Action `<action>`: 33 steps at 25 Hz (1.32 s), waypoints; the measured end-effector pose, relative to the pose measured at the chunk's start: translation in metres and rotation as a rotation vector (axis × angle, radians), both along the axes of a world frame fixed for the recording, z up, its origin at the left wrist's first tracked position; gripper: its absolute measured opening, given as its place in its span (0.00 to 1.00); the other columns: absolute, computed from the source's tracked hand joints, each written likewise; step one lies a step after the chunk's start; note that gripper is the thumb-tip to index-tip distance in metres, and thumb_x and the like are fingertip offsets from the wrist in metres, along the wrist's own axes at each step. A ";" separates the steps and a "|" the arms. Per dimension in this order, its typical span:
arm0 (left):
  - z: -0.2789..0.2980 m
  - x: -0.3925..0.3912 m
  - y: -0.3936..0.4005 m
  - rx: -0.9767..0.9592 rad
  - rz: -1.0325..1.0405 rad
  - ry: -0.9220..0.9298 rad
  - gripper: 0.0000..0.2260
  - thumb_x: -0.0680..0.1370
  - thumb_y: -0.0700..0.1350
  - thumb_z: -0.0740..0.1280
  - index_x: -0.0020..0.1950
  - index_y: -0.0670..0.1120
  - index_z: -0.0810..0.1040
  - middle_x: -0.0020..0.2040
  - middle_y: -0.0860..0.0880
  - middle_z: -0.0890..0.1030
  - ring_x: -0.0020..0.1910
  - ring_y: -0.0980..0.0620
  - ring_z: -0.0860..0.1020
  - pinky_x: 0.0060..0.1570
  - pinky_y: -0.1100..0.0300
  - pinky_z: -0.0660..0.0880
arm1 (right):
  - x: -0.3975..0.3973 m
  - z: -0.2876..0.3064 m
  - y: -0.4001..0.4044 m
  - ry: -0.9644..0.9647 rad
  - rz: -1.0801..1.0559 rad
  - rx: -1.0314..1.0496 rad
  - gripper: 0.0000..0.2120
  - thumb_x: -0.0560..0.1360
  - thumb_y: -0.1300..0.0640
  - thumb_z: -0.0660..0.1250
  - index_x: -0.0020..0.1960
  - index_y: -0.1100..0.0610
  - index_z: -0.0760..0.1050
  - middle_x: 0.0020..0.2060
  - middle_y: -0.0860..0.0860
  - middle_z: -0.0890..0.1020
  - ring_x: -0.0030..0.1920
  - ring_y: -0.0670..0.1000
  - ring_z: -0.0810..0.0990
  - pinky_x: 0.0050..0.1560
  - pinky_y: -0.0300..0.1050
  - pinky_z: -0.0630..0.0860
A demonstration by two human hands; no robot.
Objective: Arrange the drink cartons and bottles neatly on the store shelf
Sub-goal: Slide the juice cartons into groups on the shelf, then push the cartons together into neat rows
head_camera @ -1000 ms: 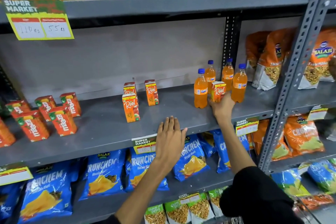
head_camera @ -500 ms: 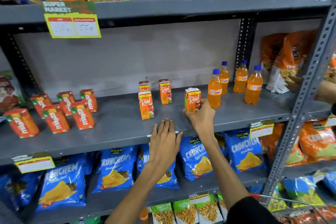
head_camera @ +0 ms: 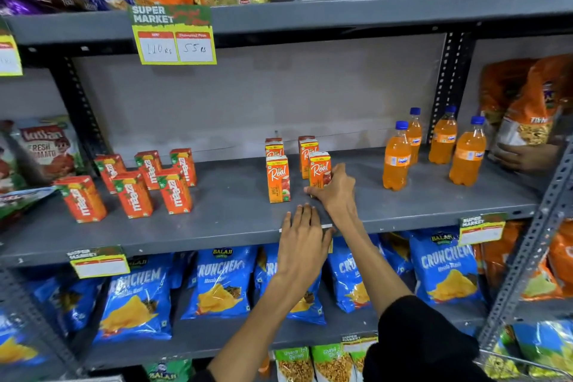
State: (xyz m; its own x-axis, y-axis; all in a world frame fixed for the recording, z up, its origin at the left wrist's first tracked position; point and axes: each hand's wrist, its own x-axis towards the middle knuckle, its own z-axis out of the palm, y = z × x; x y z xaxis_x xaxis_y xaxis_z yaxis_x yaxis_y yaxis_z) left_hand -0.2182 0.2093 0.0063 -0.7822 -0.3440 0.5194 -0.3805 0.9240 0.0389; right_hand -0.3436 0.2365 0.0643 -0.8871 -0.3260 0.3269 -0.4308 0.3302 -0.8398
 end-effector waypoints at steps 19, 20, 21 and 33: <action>0.021 0.154 -0.102 0.203 0.061 0.551 0.06 0.81 0.48 0.66 0.50 0.48 0.80 0.47 0.50 0.84 0.49 0.46 0.79 0.52 0.51 0.74 | 0.149 -0.015 -0.047 0.354 0.210 -0.287 0.06 0.77 0.56 0.68 0.53 0.57 0.77 0.46 0.50 0.82 0.46 0.45 0.78 0.51 0.37 0.74; 0.025 0.170 -0.118 0.242 0.098 0.611 0.05 0.81 0.48 0.67 0.51 0.48 0.79 0.48 0.50 0.83 0.50 0.46 0.79 0.51 0.52 0.74 | 0.162 -0.014 -0.064 0.343 0.231 -0.284 0.06 0.77 0.56 0.69 0.52 0.57 0.76 0.46 0.51 0.82 0.46 0.46 0.78 0.52 0.39 0.75; 0.028 0.186 -0.137 0.282 0.129 0.669 0.06 0.80 0.48 0.67 0.54 0.47 0.78 0.50 0.49 0.83 0.51 0.47 0.78 0.52 0.52 0.74 | 0.175 -0.013 -0.084 0.323 0.249 -0.278 0.07 0.77 0.56 0.69 0.52 0.57 0.76 0.46 0.51 0.82 0.46 0.47 0.79 0.52 0.42 0.77; 0.043 0.201 -0.280 0.534 0.397 0.454 0.40 0.68 0.61 0.76 0.68 0.37 0.66 0.62 0.37 0.78 0.61 0.37 0.77 0.57 0.44 0.76 | 0.224 -0.011 -0.224 0.072 0.132 0.102 0.38 0.62 0.46 0.81 0.60 0.66 0.66 0.57 0.64 0.77 0.60 0.65 0.76 0.58 0.57 0.76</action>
